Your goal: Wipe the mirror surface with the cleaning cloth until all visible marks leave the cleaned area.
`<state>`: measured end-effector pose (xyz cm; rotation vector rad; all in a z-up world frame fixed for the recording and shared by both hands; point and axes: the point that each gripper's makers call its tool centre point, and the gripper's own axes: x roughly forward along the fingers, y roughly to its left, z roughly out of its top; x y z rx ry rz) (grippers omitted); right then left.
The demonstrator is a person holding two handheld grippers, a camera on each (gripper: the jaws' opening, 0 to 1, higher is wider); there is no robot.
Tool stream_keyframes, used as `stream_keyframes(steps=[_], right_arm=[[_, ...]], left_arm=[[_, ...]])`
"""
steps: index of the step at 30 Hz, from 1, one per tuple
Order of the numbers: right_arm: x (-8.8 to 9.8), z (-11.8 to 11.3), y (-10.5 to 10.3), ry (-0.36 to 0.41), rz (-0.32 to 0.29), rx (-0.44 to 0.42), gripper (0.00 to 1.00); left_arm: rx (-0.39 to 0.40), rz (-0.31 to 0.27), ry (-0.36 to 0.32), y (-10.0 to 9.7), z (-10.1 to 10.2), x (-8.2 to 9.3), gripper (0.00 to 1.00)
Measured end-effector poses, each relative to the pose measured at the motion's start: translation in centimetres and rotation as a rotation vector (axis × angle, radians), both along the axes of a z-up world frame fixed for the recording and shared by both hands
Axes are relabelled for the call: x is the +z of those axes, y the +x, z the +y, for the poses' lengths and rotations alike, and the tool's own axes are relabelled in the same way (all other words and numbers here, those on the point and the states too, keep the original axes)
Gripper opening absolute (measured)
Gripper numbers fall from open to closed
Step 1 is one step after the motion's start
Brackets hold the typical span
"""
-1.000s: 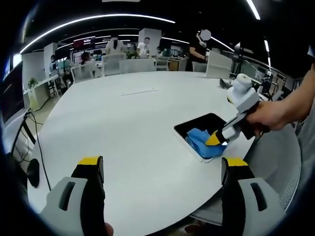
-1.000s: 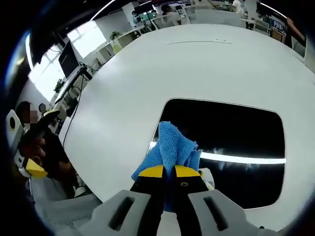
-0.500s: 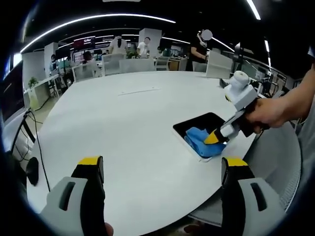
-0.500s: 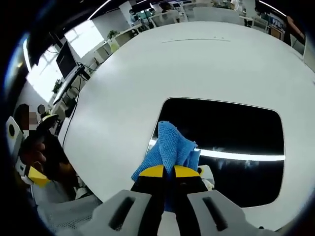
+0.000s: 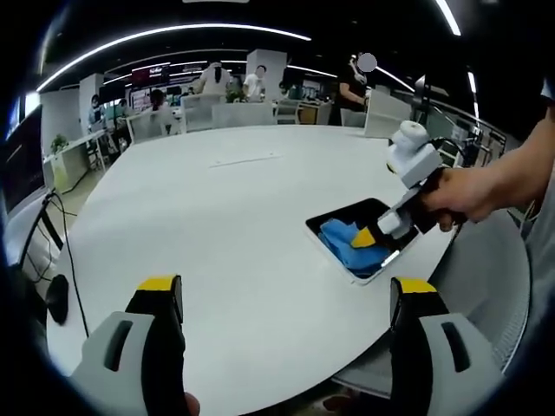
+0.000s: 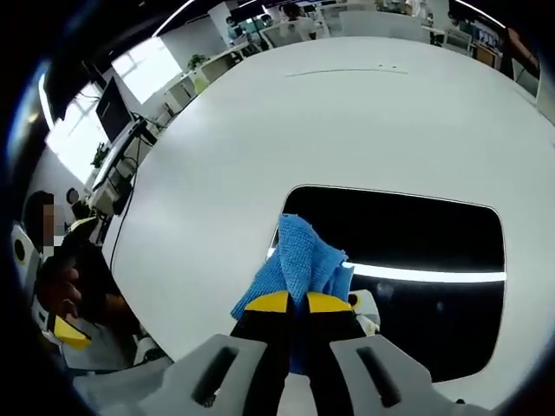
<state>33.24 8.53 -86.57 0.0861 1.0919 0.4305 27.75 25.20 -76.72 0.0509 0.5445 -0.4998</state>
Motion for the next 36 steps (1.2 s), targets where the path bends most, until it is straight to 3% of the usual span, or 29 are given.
stream_keyframes(steps=[36], right_arm=[[0.1, 1.0, 7.7, -0.036, -0.067, 0.089, 0.00]], left_arm=[[-0.009, -0.001, 0.019, 0.2, 1.0, 0.5, 0.99]])
